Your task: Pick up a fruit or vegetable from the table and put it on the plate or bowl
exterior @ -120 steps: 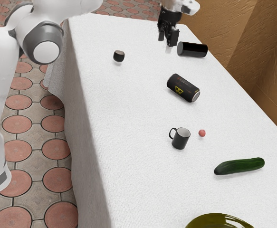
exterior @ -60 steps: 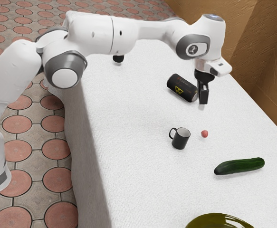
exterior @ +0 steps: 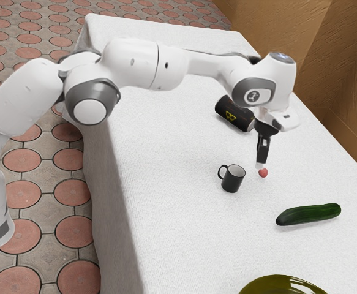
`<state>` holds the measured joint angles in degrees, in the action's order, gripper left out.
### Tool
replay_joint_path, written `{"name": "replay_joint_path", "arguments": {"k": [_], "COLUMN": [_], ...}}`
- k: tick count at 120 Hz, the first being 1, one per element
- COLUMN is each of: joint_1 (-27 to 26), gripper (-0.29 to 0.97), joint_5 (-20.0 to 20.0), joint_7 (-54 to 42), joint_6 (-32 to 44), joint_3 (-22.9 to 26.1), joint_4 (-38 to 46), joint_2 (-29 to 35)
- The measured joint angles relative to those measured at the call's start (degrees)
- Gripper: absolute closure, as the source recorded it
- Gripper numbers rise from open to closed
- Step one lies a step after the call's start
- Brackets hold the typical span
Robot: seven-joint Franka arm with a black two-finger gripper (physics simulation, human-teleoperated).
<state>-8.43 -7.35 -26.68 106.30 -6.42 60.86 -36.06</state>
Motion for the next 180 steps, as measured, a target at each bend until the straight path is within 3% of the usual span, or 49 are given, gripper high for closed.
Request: {"name": "replay_joint_path", "arguments": {"k": [34,94,180], "joint_1": [1.3,2.37,2.29], "gripper": [0.03,0.04,0.49], "joint_5": [-0.16,-0.28,-0.04], "joint_7": [-0.6,-0.97,0.52], "joint_6": [7.79,12.82,13.78], "joint_3": [1.68,1.76,0.94], "joint_4": [0.29,0.15,0.15], "joint_2": [-3.8,-6.64,-7.58]}}
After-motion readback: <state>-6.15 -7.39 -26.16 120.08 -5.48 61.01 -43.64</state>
